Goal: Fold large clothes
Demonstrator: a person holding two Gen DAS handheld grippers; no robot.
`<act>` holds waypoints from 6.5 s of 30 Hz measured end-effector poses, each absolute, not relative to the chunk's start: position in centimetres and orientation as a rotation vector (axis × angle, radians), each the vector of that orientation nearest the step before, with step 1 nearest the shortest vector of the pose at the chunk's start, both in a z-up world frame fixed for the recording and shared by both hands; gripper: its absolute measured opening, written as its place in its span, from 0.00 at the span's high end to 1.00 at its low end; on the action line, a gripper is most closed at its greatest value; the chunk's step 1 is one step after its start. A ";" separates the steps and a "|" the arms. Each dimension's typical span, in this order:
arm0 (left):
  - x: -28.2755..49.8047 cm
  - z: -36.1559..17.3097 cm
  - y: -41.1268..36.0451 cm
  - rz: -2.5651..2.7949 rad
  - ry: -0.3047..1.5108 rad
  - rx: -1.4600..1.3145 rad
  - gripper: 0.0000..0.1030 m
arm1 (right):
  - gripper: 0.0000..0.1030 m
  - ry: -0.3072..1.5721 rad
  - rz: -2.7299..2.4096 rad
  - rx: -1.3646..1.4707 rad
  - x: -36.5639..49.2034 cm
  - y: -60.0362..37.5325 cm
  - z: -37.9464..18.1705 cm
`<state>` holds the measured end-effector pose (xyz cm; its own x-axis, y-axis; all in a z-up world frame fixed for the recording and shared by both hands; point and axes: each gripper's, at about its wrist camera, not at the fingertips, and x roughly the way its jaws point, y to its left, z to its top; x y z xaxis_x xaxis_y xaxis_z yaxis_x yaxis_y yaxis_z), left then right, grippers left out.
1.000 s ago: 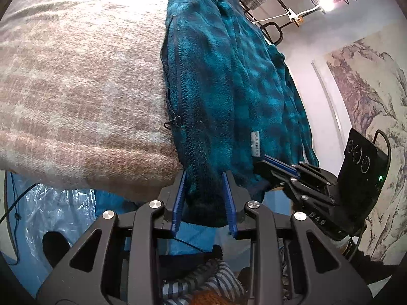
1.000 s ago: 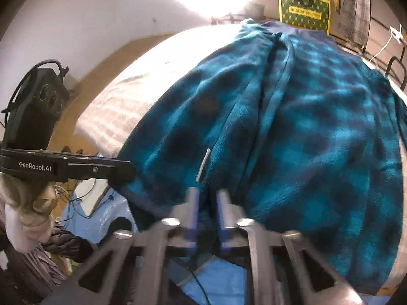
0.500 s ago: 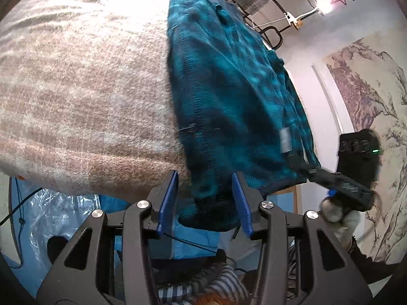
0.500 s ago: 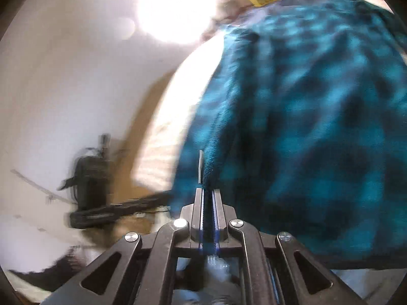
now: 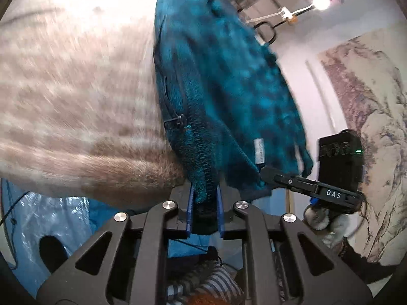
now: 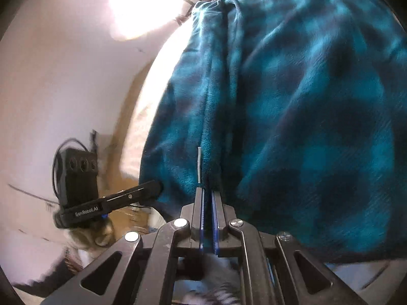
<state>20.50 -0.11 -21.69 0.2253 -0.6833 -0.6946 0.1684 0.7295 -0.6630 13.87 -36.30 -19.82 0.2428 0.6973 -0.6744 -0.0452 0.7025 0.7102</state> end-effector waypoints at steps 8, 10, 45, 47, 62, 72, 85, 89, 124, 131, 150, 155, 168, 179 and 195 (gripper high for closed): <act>19.5 -23.3 -0.7 -0.515 1.249 -0.284 0.88 | 0.98 1.247 0.540 0.491 12.7 -33.9 -20.1; 19.3 -23.1 -1.6 -0.513 1.235 -0.231 0.85 | 0.98 1.251 0.531 0.473 12.7 -34.0 -20.4; 19.2 -21.6 -9.0 -0.551 1.123 -0.072 0.53 | 0.97 1.131 0.144 0.441 6.6 -54.1 -18.3; 19.1 -20.6 -8.9 -0.560 1.108 -0.096 0.53 | 0.86 1.124 0.177 0.405 6.2 -53.6 -17.6; 18.0 -15.4 -19.3 -0.748 1.015 -0.075 0.53 | 0.32 0.769 -0.189 0.432 2.6 -71.6 -9.3; 18.9 -13.2 -24.6 -0.757 1.039 -0.046 0.53 | 0.32 0.861 -0.310 0.619 2.9 -81.9 -15.3; 23.7 -13.5 -25.6 -0.776 1.064 -0.134 0.53 | 0.94 0.897 -0.183 0.671 4.5 -79.3 -14.7; 25.6 -14.2 -25.5 -0.794 1.061 -0.150 0.53 | 0.95 0.823 -0.109 0.674 5.2 -75.5 -10.9; 28.5 -23.0 -26.9 -0.838 1.291 -0.331 0.58 | 0.57 1.018 0.523 0.256 15.2 -51.9 -9.3; 28.3 -22.3 -27.8 -0.864 1.264 -0.300 0.99 | 0.55 0.934 0.325 0.302 24.8 -58.4 -7.6; 26.3 -18.9 -27.8 -1.006 1.228 -0.338 1.00 | 0.74 1.102 0.005 0.290 51.1 -59.7 -15.6; 26.5 -18.9 -27.6 -1.011 1.239 -0.378 1.00 | 0.98 1.068 -0.058 0.262 50.6 -59.6 -14.0; 26.7 -20.7 -22.1 -0.923 1.273 -0.457 1.00 | 0.98 1.056 0.126 -0.089 54.0 -45.0 -11.8; 27.2 -22.7 -22.4 -0.793 1.337 -0.396 0.99 | 0.64 1.058 0.195 0.036 52.8 -45.6 -12.8; 25.0 -19.9 -18.2 -0.771 1.184 -0.307 0.75 | 0.60 0.882 0.235 0.303 23.0 -57.1 -0.7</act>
